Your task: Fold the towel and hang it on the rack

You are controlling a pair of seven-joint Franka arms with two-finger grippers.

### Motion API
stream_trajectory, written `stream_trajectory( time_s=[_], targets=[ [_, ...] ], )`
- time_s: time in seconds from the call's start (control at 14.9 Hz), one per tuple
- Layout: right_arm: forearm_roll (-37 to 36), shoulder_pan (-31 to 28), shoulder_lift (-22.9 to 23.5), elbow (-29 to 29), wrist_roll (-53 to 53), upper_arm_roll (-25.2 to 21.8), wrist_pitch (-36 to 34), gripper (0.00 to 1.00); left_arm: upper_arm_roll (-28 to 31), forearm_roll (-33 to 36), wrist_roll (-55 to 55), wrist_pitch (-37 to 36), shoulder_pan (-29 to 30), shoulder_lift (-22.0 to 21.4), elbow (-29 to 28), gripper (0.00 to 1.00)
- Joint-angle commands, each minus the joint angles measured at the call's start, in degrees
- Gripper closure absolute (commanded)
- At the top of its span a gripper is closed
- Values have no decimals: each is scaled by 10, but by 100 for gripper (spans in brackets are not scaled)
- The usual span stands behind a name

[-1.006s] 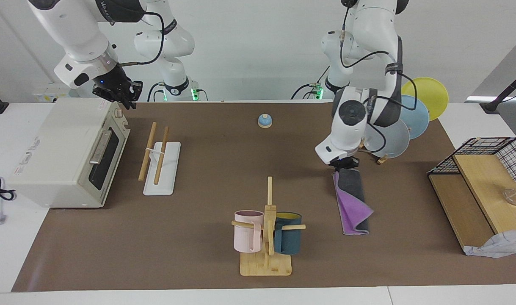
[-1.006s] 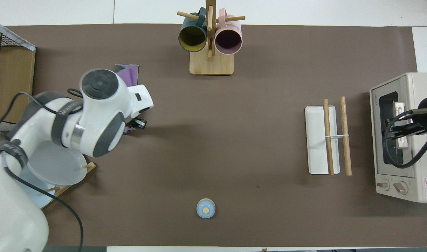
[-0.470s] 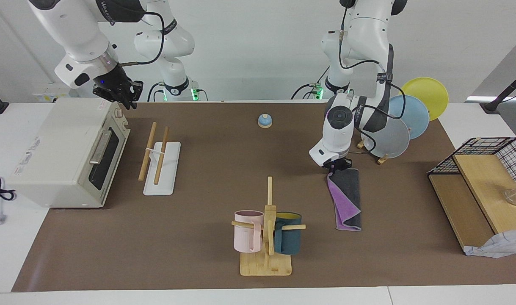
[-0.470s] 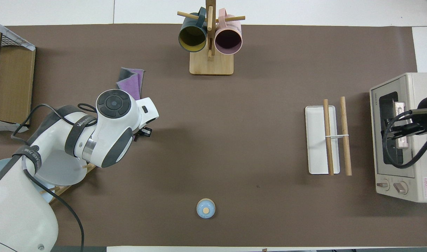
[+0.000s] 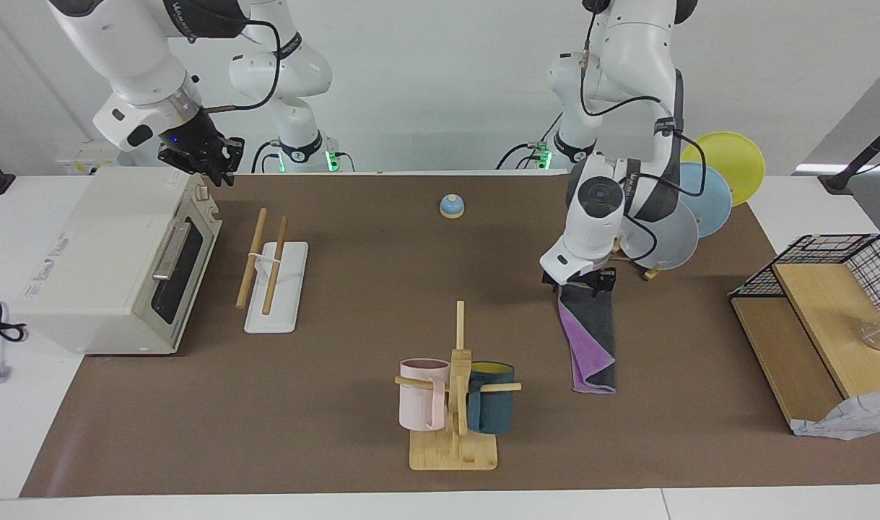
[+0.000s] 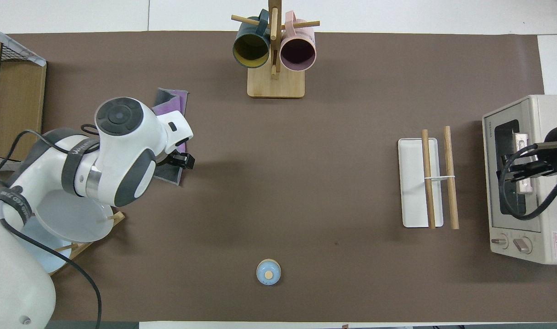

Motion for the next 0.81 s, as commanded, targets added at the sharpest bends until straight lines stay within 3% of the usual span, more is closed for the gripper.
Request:
stream_trajectory(
  time_s=[0.0, 0.27, 0.74],
  targets=[
    [8, -5, -13, -14, -16, 1, -2, 80, -1, -51, 70, -3, 47, 7, 19, 0],
    [8, -5, -13, -14, -16, 1, -3, 79, -1, -89, 150, 61, 89, 31, 0, 3],
    [8, -5, -13, -15, -16, 1, -5, 79, -1, -104, 162, 67, 93, 36, -25, 21]
  ],
)
